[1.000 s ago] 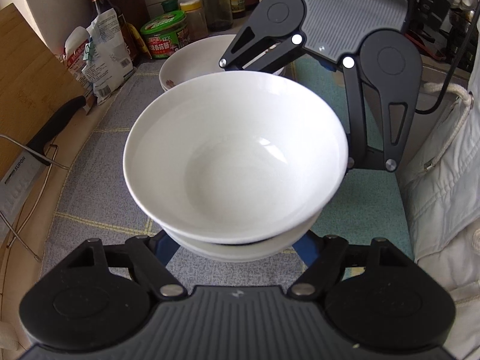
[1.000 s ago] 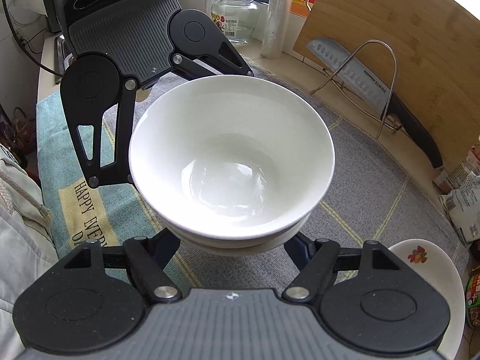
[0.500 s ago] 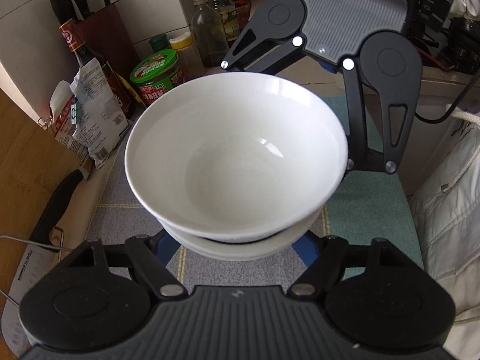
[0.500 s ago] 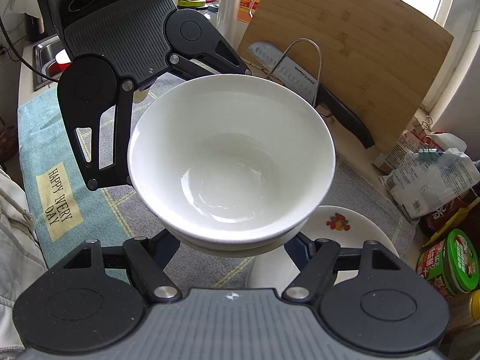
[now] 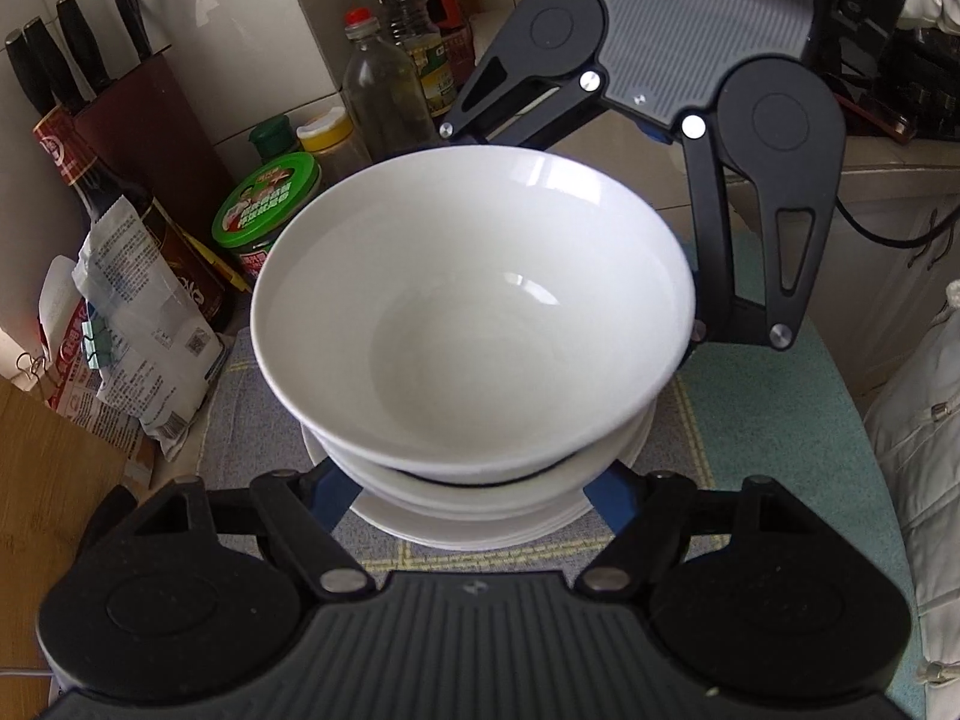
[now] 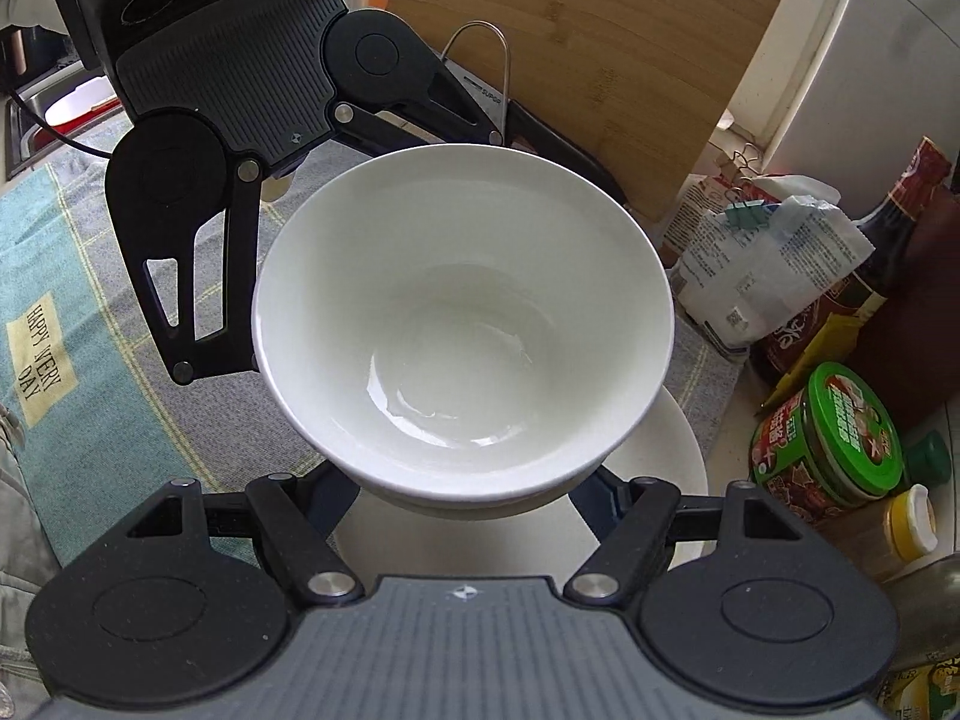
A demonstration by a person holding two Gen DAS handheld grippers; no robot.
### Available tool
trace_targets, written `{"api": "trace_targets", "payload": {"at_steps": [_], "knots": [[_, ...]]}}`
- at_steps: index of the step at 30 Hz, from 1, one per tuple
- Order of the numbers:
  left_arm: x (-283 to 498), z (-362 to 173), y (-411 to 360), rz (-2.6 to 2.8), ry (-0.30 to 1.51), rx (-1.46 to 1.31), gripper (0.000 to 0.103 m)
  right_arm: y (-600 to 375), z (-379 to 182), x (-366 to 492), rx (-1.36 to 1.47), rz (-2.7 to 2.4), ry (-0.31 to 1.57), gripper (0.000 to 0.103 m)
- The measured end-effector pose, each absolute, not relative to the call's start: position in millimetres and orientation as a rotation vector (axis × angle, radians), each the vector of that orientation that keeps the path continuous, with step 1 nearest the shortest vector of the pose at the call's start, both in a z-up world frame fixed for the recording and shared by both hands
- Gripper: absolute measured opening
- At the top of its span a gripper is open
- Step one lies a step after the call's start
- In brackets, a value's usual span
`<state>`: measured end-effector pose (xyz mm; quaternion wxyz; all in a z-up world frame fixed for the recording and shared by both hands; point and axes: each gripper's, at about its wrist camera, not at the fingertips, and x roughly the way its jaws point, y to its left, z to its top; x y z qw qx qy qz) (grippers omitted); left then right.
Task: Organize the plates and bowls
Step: 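Lift the bowl stack with both tools and carry it over the plate stack, then lower the bowl stack onto the plates and open both tools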
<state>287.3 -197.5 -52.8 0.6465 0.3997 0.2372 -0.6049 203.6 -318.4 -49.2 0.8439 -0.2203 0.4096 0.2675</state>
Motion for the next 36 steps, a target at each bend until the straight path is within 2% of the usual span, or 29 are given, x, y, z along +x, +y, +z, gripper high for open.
{"api": "trace_targets", "payload": {"at_steps": [26,30,31,32,33,36], "knots": [[306.3,-82.9,-236.4,-1.423,0.568,0.915,0.078,-345.1,-73.7,221.3,-0.464,0.503,0.935,0.08],[311.2,-84.9,-235.5,-1.429,0.597,0.874,0.082,-347.4,-73.9,222.6,-0.436,0.508,0.943,0.08],[311.8,-85.5,-234.8,-1.427,0.604,0.859,0.086,-348.2,-74.2,223.0,-0.42,0.512,0.948,0.083],[310.3,-85.5,-233.0,-1.419,0.591,0.854,0.096,-348.2,-73.7,221.5,-0.415,0.517,0.939,0.094],[308.1,-85.0,-230.8,-1.41,0.571,0.853,0.099,-347.2,-72.8,219.4,-0.422,0.512,0.924,0.103],[303.5,-83.4,-223.9,-1.373,0.55,0.854,0.1,-344.5,-68.7,214.4,-0.436,0.506,0.896,0.103]]}}
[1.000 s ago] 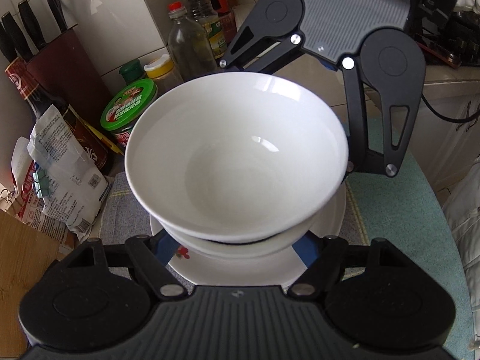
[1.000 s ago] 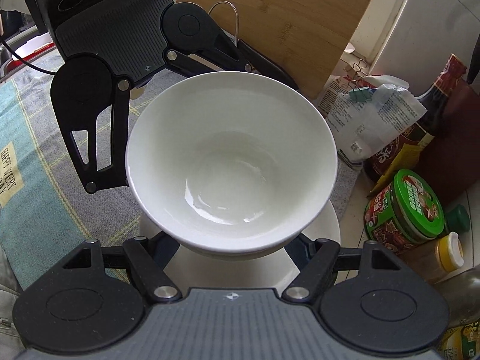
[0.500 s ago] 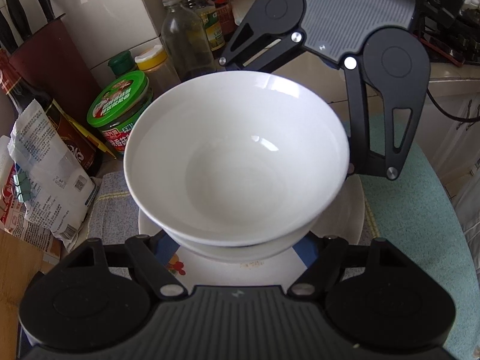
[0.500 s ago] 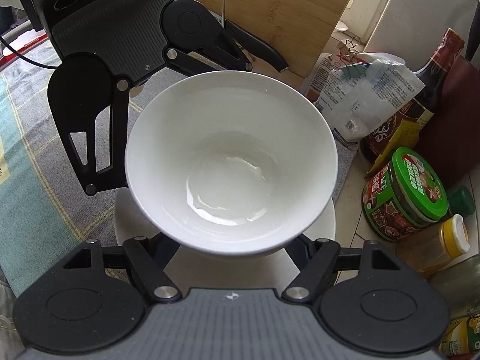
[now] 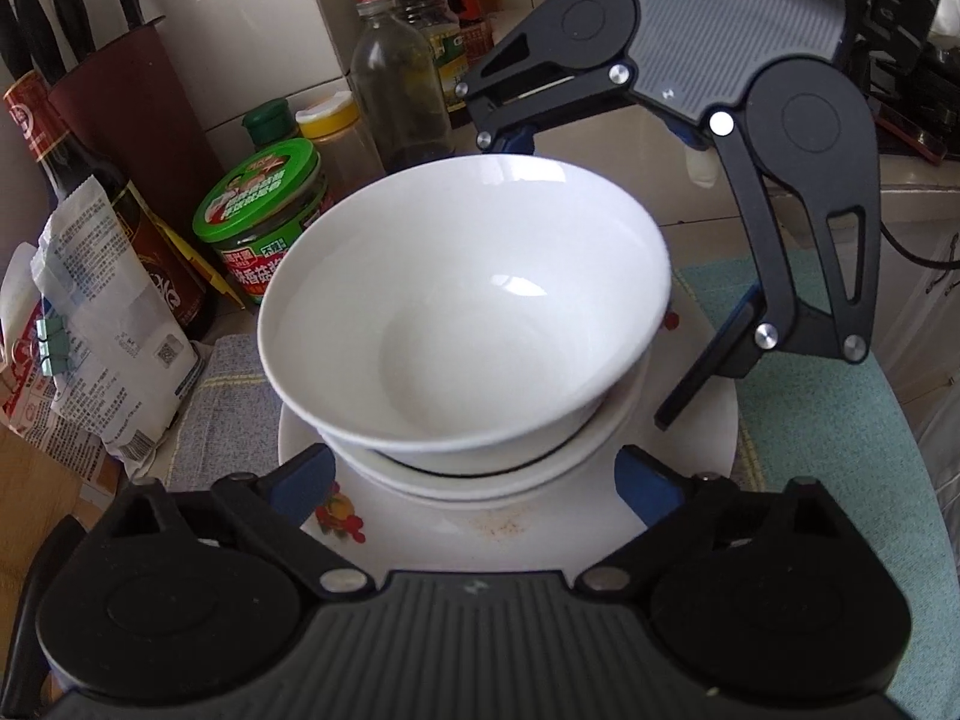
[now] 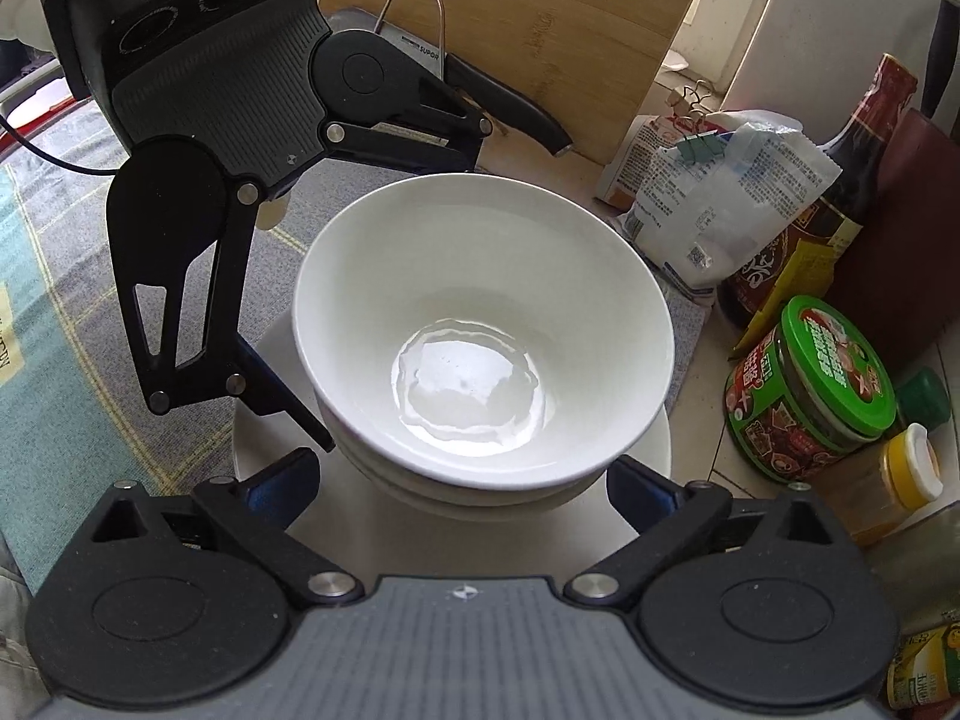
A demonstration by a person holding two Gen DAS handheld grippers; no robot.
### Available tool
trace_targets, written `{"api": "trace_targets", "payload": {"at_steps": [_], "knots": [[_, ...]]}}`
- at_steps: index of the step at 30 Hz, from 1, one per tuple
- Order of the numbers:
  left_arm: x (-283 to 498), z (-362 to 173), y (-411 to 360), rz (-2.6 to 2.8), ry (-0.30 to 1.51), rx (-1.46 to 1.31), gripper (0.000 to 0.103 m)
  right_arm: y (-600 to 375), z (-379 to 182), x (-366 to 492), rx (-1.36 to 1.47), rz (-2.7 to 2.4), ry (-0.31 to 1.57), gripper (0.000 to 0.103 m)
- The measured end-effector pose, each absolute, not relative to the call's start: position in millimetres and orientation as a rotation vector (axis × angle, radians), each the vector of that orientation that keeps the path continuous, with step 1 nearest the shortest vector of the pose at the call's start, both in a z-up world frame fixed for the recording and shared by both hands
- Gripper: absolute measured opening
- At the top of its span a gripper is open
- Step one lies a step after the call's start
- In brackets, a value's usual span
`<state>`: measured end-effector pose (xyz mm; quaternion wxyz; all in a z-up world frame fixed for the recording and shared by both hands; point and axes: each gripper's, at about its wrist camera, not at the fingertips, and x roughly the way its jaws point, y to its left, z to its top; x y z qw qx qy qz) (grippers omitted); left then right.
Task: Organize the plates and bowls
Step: 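Lower the bowl stack onto the plates and open both tools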
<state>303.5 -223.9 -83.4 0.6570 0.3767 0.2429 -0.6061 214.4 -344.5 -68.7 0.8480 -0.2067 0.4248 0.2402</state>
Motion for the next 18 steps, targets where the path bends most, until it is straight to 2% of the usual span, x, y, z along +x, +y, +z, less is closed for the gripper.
{"api": "trace_targets", "payload": {"at_steps": [4,11,18], "knots": [[302.7,-78.9,-211.2,-1.301,0.565,0.803,0.1,-343.0,-65.8,210.4,-0.448,0.491,0.885,0.103],[299.8,-63.6,-179.6,-1.097,0.636,0.551,0.1,-342.6,-61.1,201.5,-0.449,0.427,0.869,0.103],[263.5,-51.9,-156.8,-0.807,0.596,0.378,0.102,-339.2,-59.3,196.7,-0.386,0.318,0.905,0.103]]}}
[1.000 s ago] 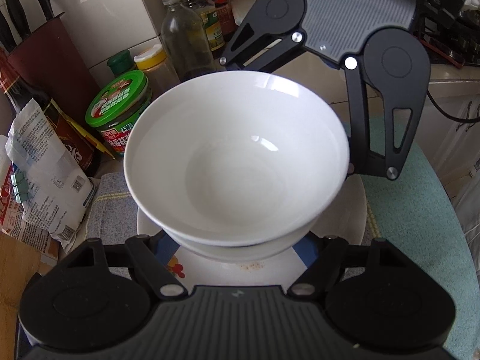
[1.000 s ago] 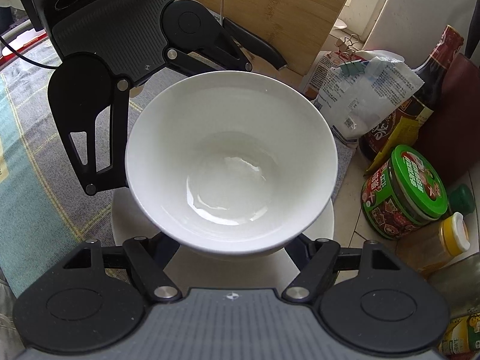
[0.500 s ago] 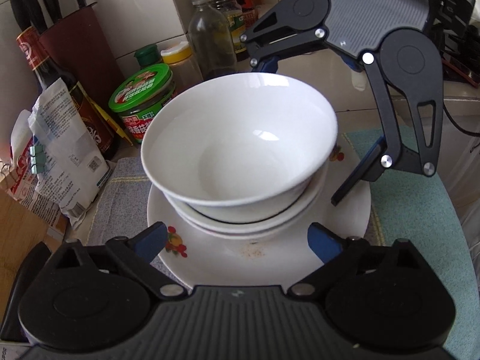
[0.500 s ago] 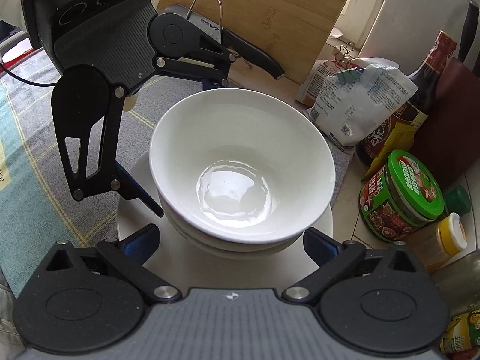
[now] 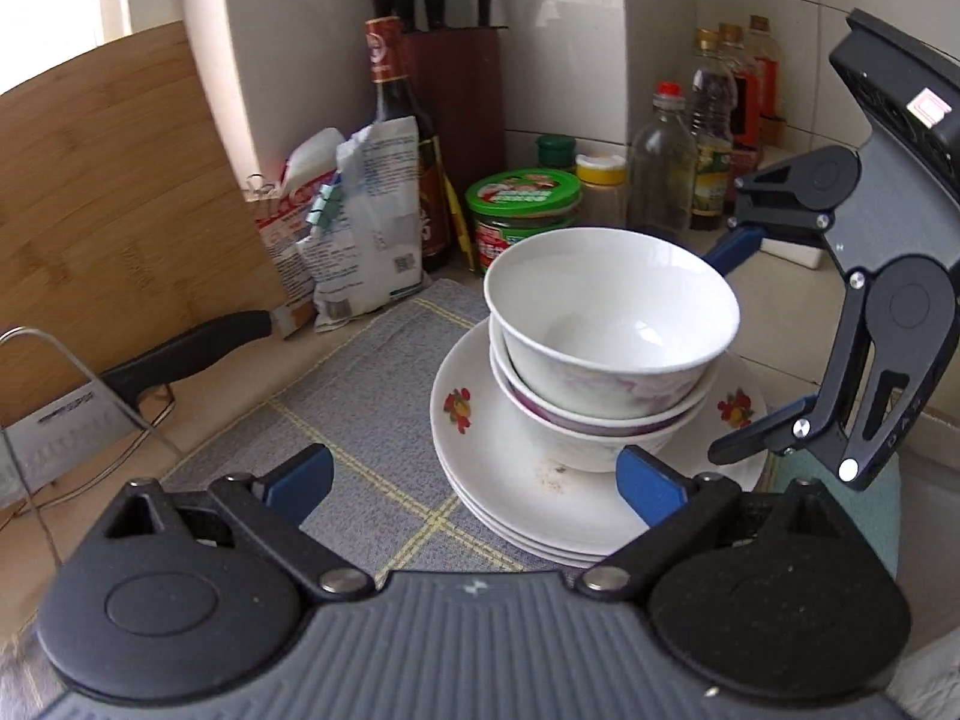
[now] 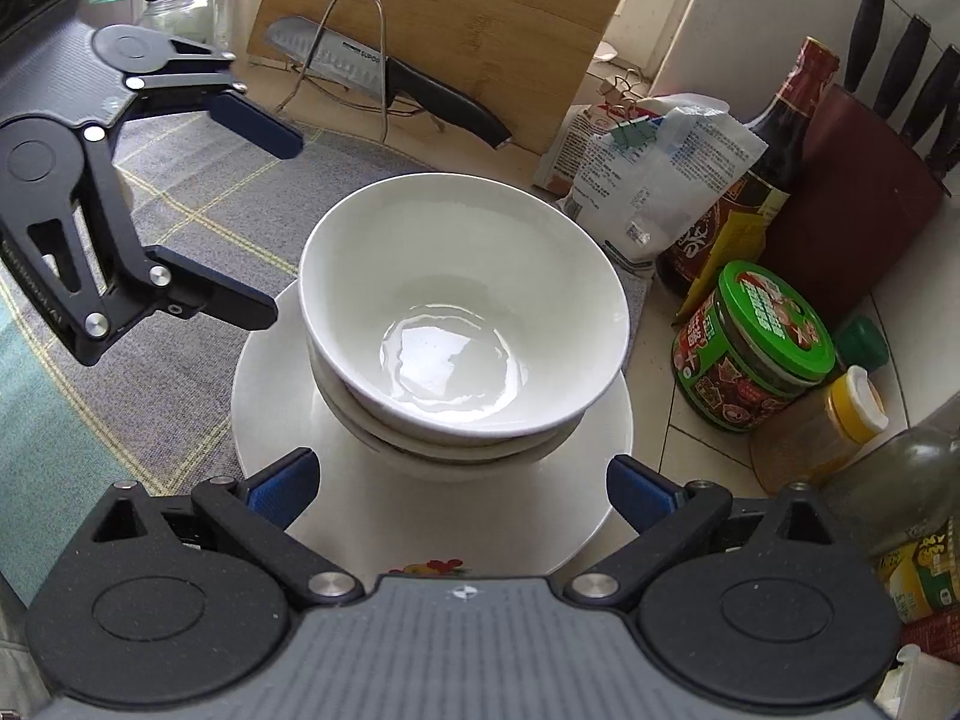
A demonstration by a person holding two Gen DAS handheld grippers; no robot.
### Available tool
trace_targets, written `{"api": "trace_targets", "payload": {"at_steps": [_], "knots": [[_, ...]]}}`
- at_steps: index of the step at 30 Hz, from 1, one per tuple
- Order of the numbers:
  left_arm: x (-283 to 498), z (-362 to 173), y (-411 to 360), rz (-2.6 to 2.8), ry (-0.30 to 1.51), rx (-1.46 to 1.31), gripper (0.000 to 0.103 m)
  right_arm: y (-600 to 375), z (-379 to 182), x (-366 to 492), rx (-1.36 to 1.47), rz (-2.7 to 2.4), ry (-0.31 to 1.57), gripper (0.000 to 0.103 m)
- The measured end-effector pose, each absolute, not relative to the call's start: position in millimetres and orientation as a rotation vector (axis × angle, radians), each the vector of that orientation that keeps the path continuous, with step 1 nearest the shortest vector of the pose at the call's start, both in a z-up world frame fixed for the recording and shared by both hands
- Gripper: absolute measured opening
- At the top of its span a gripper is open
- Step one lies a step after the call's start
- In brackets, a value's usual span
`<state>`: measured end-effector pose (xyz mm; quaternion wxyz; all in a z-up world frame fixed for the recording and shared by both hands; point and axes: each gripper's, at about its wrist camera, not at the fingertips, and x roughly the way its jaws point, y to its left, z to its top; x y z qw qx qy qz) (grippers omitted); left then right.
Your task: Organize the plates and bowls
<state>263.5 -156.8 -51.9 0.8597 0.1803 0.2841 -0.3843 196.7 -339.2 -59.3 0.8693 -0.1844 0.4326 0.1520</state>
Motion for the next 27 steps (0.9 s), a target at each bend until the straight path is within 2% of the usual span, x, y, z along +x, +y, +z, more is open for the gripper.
{"api": "trace_targets", "payload": {"at_steps": [4,11,18,27], "knots": [[246.5,-45.9,-146.4,-0.648,0.607,0.326,0.102,-332.9,-58.6,190.5,-0.268,0.156,0.937,0.103],[225.0,-29.1,-120.9,-0.52,0.73,0.174,0.102,-311.7,-44.8,158.7,-0.096,-0.147,0.983,0.103],[195.6,-7.7,-104.2,-0.483,0.751,0.165,0.102,-297.9,-14.7,115.9,0.139,-0.291,0.882,0.103],[173.0,13.8,-91.7,-0.467,0.734,0.153,0.102,-276.5,6.2,84.0,0.125,-0.337,0.828,0.103]]}}
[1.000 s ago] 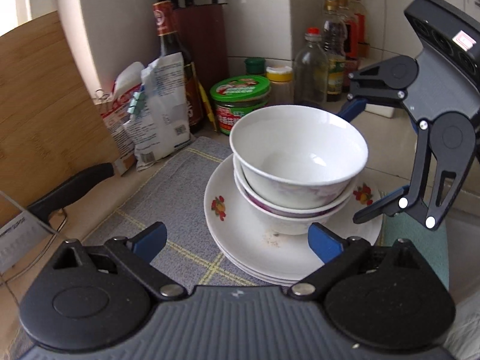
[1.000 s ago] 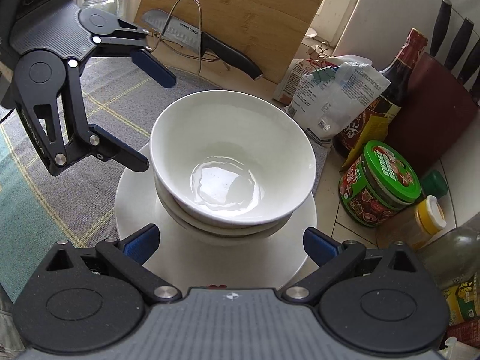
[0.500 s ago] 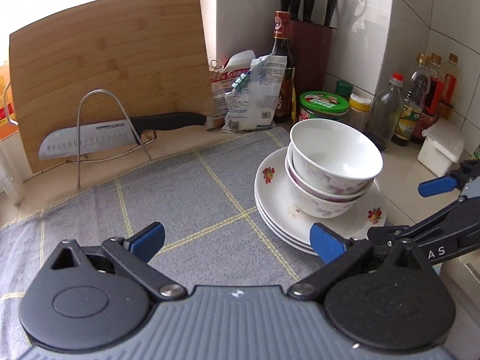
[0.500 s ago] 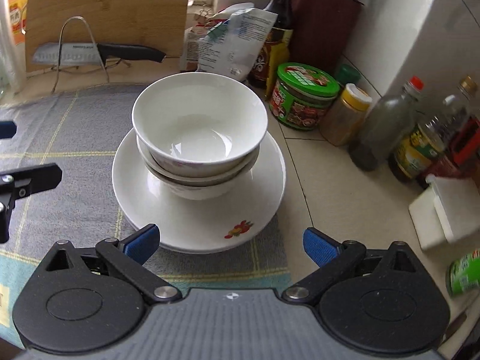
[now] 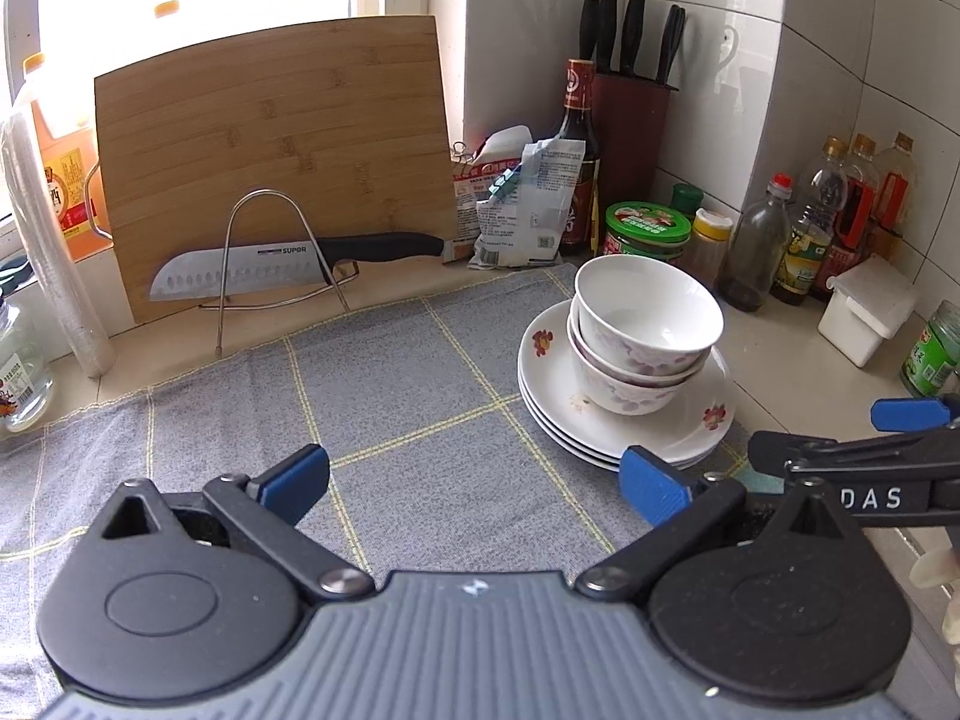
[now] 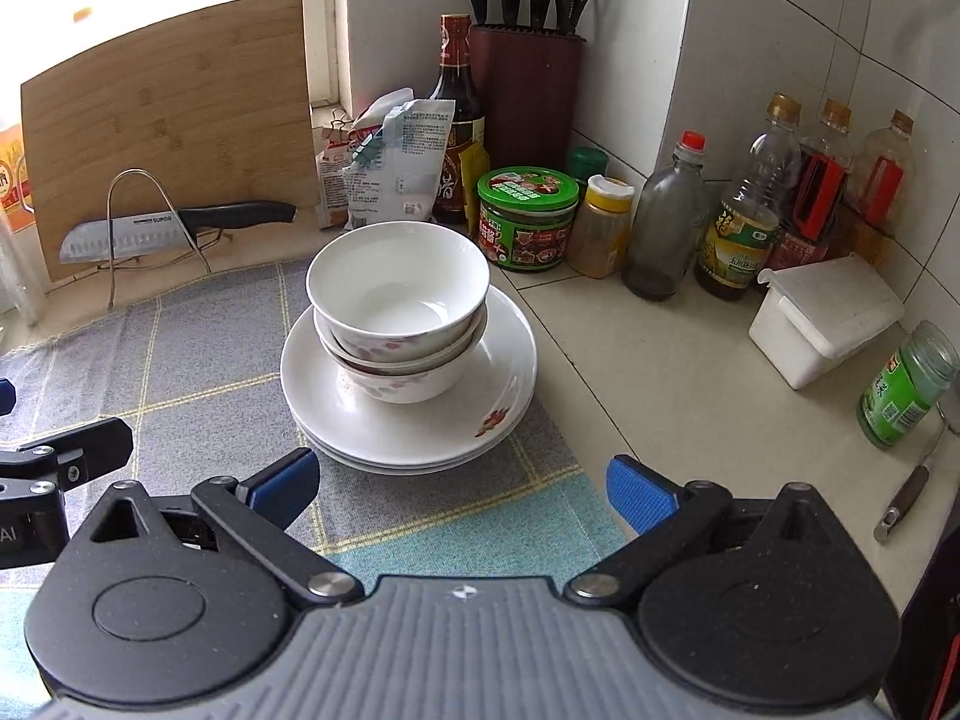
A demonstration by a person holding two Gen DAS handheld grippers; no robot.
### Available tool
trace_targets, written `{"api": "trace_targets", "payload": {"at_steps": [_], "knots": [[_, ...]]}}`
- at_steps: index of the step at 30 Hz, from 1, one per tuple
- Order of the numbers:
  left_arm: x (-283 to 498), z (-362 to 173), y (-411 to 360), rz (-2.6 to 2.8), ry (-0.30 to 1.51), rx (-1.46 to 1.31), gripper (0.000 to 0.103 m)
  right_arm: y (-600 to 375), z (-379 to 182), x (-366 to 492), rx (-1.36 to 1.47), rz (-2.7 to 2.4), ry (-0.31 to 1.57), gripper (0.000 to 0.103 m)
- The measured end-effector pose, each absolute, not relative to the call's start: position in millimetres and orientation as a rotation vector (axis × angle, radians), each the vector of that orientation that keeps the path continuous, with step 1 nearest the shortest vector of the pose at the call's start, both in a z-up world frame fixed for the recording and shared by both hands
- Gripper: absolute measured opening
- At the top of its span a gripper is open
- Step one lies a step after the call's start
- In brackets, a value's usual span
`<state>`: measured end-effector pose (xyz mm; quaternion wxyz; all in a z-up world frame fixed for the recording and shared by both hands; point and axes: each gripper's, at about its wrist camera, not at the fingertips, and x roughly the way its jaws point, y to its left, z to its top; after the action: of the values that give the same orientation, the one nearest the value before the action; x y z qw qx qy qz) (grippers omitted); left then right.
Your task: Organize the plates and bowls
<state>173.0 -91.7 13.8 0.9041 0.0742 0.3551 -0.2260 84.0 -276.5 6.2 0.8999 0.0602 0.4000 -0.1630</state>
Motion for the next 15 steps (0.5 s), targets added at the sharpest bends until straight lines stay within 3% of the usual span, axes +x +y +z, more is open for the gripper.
{"api": "trace_targets", "payload": {"at_steps": [15], "knots": [[160.1,24.1,-94.9,-0.46,0.695,0.179,0.102,-270.8,18.7,69.9,0.146,-0.341,0.783,0.103]]}}
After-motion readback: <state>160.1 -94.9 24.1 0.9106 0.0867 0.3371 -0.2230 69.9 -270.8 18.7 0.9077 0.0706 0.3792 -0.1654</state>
